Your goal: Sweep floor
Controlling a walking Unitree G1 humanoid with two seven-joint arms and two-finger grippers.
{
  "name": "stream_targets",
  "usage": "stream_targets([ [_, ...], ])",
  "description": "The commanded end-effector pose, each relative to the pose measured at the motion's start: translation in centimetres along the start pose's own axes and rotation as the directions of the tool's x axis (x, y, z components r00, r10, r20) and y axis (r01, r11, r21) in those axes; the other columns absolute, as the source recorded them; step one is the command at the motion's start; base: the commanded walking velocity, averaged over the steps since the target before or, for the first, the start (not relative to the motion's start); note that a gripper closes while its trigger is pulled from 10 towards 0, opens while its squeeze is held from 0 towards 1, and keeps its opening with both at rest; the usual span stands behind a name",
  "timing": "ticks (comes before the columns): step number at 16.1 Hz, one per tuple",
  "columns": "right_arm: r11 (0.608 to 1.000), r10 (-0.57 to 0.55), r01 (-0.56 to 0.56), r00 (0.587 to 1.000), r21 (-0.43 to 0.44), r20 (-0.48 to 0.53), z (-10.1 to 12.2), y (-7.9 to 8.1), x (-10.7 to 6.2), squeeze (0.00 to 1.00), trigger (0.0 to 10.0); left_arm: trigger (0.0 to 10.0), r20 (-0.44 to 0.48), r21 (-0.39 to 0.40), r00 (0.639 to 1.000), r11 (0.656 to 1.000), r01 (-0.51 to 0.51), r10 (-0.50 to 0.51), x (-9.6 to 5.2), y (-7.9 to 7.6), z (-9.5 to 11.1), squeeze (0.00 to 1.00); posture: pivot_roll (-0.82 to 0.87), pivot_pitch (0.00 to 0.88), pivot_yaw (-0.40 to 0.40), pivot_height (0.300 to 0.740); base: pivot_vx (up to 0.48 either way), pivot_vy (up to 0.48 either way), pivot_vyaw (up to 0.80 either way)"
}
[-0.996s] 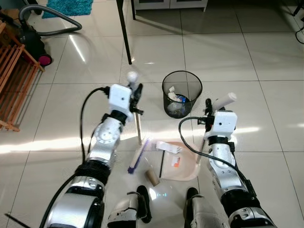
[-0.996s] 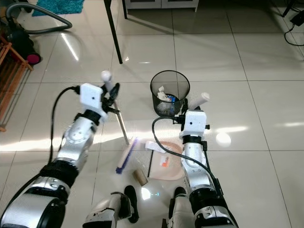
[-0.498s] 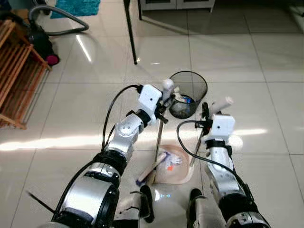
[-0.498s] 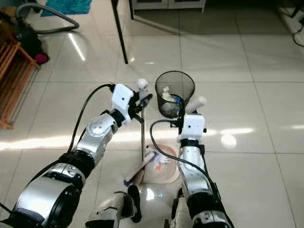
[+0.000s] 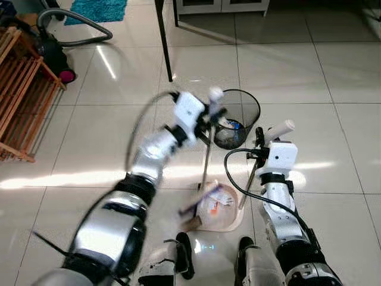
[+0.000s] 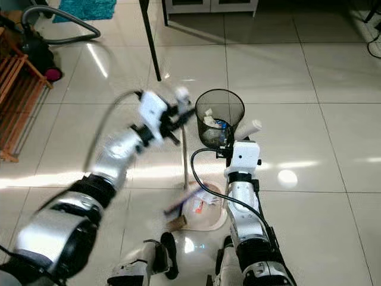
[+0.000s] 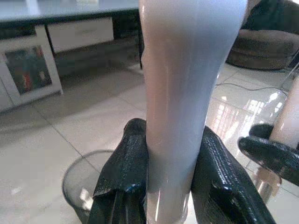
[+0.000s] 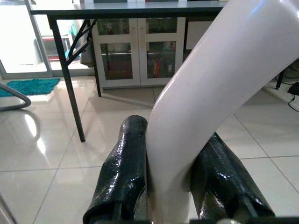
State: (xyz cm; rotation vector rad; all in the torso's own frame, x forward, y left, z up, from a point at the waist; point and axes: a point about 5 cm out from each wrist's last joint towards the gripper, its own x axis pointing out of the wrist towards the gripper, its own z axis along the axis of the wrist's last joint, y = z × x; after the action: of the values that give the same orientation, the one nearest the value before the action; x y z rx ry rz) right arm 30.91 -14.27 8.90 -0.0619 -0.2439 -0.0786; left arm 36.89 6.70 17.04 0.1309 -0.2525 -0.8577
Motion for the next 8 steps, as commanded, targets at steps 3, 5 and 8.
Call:
stream_targets([
  [3, 0.998, -0.052, 0.052, 0.998, 0.02, -0.021, -0.1, -1.3, 0.5, 0.0, 10.0, 10.0, 0.073, 0.094, 0.997, 0.996, 0.001, -0.008, -1.8, 3.3, 2.8, 0.0, 0.06, 0.186, 0.127, 0.74, 0.0, 0.0, 0.0],
  [5, 0.997, -0.078, 0.078, 0.997, 0.029, 0.007, 0.6, -1.9, 1.1, 0.0, 10.0, 10.0, 0.066, 0.126, 0.997, 0.991, -0.049, 0.041, -3.9, 5.1, 3.2, 0.0, 0.05, 0.174, 0.129, 0.74, 0.0, 0.0, 0.0],
  [8, 0.987, -0.149, 0.143, 0.985, 0.076, 0.091, 3.4, -4.0, 2.8, 0.0, 10.0, 10.0, -0.03, 0.18, 0.953, 0.939, -0.292, 0.302, -9.0, 8.6, 2.4, 0.0, 0.04, 0.152, 0.137, 0.74, 0.0, 0.0, 0.0],
])
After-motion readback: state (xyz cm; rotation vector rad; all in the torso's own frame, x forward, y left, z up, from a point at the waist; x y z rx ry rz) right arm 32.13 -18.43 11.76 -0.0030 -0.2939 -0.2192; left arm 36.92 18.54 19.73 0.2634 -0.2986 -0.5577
